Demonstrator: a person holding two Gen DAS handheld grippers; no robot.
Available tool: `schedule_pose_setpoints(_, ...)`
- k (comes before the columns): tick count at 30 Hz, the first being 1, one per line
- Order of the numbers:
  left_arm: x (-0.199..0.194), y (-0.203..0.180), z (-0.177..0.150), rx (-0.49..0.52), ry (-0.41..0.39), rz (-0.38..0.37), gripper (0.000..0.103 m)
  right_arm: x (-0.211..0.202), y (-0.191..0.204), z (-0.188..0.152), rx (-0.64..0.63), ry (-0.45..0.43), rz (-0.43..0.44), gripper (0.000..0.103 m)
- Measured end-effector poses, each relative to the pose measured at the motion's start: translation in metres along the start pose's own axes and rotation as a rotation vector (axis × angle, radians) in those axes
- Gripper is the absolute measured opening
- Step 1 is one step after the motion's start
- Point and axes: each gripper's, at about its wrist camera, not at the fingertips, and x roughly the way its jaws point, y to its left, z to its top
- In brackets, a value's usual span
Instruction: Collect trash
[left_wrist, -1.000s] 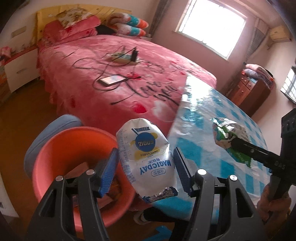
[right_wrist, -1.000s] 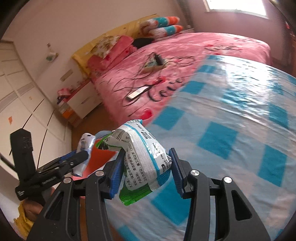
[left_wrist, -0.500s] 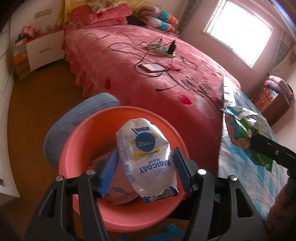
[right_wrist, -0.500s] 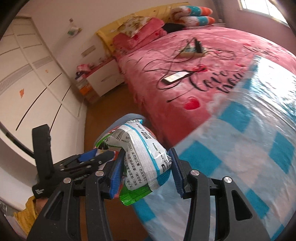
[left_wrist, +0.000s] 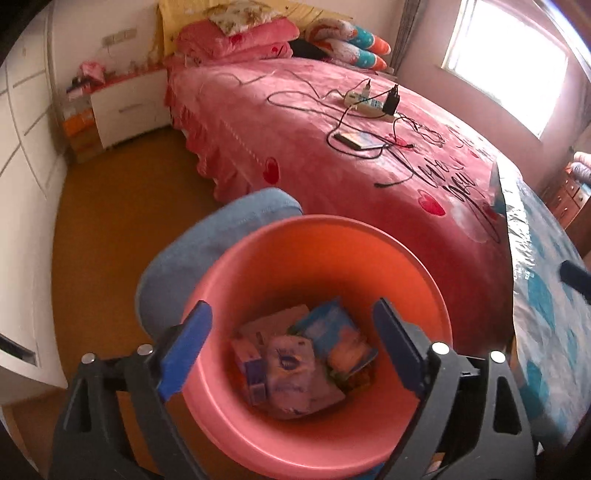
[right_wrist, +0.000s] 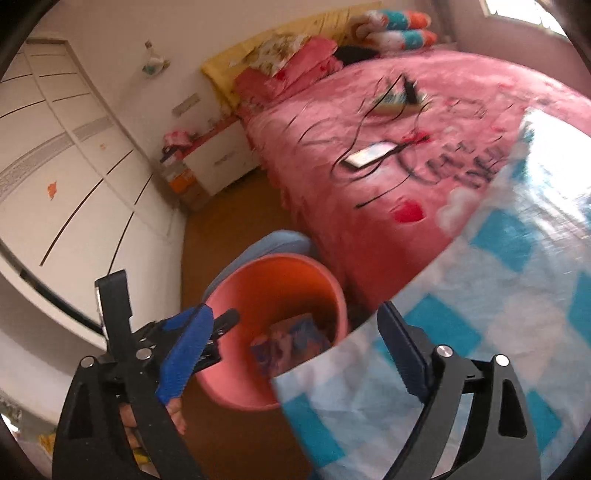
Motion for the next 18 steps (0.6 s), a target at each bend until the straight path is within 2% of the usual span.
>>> schedule_pose_setpoints(7,-0.017,-0.013,0.008,0.030,-0.079,-0.012,0.095,-0.029,-0.022,-0.007,0.006,-0.070,-0.114,0.092)
schedule_pose_setpoints(18,-0.049,-0.060,0.012,0.144,-0.227,-0.003,0.099,-0.060,-0.056,-0.027,0.054,-0.121,-0.217,0.092)
